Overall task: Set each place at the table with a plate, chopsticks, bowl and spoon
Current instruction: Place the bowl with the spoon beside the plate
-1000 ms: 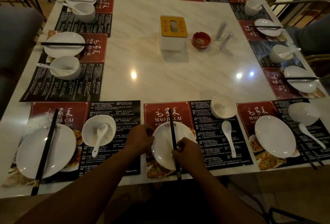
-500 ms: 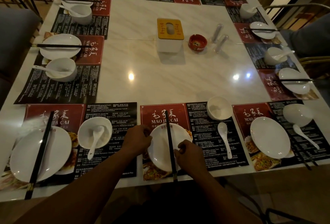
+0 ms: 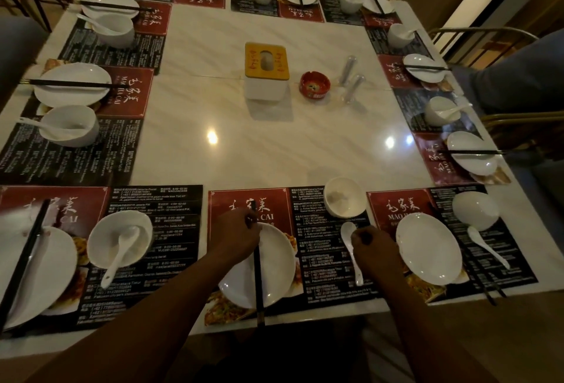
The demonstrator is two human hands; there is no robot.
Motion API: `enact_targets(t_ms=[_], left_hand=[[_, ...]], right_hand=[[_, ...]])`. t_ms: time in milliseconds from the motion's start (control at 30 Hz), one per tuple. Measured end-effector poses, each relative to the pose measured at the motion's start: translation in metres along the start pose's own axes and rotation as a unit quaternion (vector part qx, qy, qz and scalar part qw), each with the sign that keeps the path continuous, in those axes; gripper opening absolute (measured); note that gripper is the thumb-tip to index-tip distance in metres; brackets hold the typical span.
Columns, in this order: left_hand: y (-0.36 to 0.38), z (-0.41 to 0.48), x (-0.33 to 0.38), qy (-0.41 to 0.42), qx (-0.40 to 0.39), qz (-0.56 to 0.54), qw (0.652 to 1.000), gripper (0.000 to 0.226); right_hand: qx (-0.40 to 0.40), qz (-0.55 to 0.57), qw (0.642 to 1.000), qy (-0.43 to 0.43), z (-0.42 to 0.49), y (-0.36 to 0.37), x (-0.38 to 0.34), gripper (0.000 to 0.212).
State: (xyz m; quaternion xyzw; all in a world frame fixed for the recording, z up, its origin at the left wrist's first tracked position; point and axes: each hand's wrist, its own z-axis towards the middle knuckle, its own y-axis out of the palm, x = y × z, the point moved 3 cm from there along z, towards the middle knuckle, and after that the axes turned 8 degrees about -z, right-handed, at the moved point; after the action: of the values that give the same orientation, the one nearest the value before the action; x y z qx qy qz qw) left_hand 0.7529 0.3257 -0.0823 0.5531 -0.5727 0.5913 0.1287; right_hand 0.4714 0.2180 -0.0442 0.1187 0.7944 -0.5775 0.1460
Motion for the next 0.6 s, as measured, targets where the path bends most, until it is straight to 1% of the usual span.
enact_targets(t_ms=[100, 200, 300, 400, 467, 600], left_hand=[[0.017, 0.005, 0.019, 0.005, 0.000, 0.010, 1.000, 0.027], [0.035, 0.012, 0.040, -0.002, 0.018, 0.030, 0.999, 0.024], [0.052, 0.014, 0.055, -0.026, 0.028, 0.033, 0.999, 0.023], [0.065, 0.012, 0.068, -0.040, 0.038, 0.028, 0.998, 0.018], [0.071, 0.008, 0.076, -0.044, 0.050, 0.017, 0.998, 0.015], [0.074, -0.004, 0.084, -0.064, 0.075, -0.012, 0.995, 0.011]], right_hand=[[0.020, 0.002, 1.000, -0.001, 0.038, -0.020, 0.012, 0.015], [0.008, 0.004, 1.000, -0.027, 0.078, -0.027, 0.019, 0.017], [-0.023, 0.009, 0.997, -0.079, 0.108, -0.026, 0.015, 0.023], [-0.090, 0.019, 0.988, -0.126, 0.130, -0.018, 0.008, 0.033], [-0.106, 0.014, 0.984, -0.142, 0.142, -0.014, 0.007, 0.030], [-0.109, -0.005, 0.981, -0.158, 0.154, -0.015, 0.006, 0.022]])
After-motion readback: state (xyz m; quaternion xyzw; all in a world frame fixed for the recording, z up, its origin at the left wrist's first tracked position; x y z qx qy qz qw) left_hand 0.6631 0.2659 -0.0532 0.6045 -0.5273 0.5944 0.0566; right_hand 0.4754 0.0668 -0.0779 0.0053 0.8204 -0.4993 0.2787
